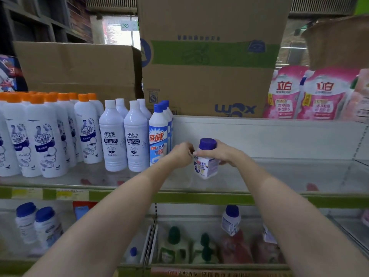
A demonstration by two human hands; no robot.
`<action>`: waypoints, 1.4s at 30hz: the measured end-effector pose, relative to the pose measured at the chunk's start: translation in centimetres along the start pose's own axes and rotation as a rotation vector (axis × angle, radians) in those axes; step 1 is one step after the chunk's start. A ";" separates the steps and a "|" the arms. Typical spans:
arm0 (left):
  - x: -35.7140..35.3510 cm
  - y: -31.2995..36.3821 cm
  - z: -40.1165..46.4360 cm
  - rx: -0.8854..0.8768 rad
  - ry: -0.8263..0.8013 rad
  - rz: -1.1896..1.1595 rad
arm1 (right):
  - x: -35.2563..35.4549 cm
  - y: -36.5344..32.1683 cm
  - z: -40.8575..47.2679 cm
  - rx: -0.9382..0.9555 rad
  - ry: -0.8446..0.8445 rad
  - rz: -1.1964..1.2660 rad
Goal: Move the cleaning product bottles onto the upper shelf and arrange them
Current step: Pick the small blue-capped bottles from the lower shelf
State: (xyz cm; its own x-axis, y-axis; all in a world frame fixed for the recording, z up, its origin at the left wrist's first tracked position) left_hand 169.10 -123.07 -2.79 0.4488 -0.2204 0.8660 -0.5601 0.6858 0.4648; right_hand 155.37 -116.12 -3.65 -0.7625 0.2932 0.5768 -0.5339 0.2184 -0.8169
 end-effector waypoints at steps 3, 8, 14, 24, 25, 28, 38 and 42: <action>0.0 0.4 0.4 0.005 -0.113 -0.207 | 0.8 -0.1 -0.5 -0.047 -0.083 -0.074; 1.5 2.4 0.7 -0.050 -0.181 -0.529 | 2.1 -0.3 -0.3 -0.036 -0.178 0.048; 2.3 5.1 1.7 -0.147 -0.249 -0.464 | 4.9 0.8 -0.3 -0.094 -0.204 0.073; 1.4 6.3 3.6 -0.221 -0.101 -0.091 | 7.2 0.9 1.7 -0.039 0.006 0.037; 1.5 6.0 3.9 -0.213 -0.077 -0.054 | 7.1 1.0 2.0 -0.034 0.022 0.009; 2.0 4.5 5.0 -0.153 0.028 0.049 | 6.4 1.2 2.9 -0.010 0.055 -0.035; 2.2 0.7 6.9 0.001 0.226 0.664 | 3.7 1.0 6.9 0.101 0.116 -0.031; 2.3 1.3 7.7 -0.037 0.245 0.726 | 2.4 0.8 8.1 0.123 0.105 -0.027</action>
State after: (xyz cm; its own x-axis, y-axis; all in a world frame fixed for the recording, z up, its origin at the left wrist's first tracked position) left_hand 164.05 -128.00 1.26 0.1210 0.4512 0.8842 -0.7516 0.6235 -0.2153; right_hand 150.13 -122.73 -3.01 -0.7082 0.3860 0.5912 -0.5994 0.1138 -0.7923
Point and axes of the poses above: each hand's wrist, its own z-axis towards the middle knuckle, its own x-axis out of the back of the hand, y = z × x, the point moved 6 cm from there along z, towards the middle knuckle, and after that the axes turned 1 degree about x, right-handed, at the moved point
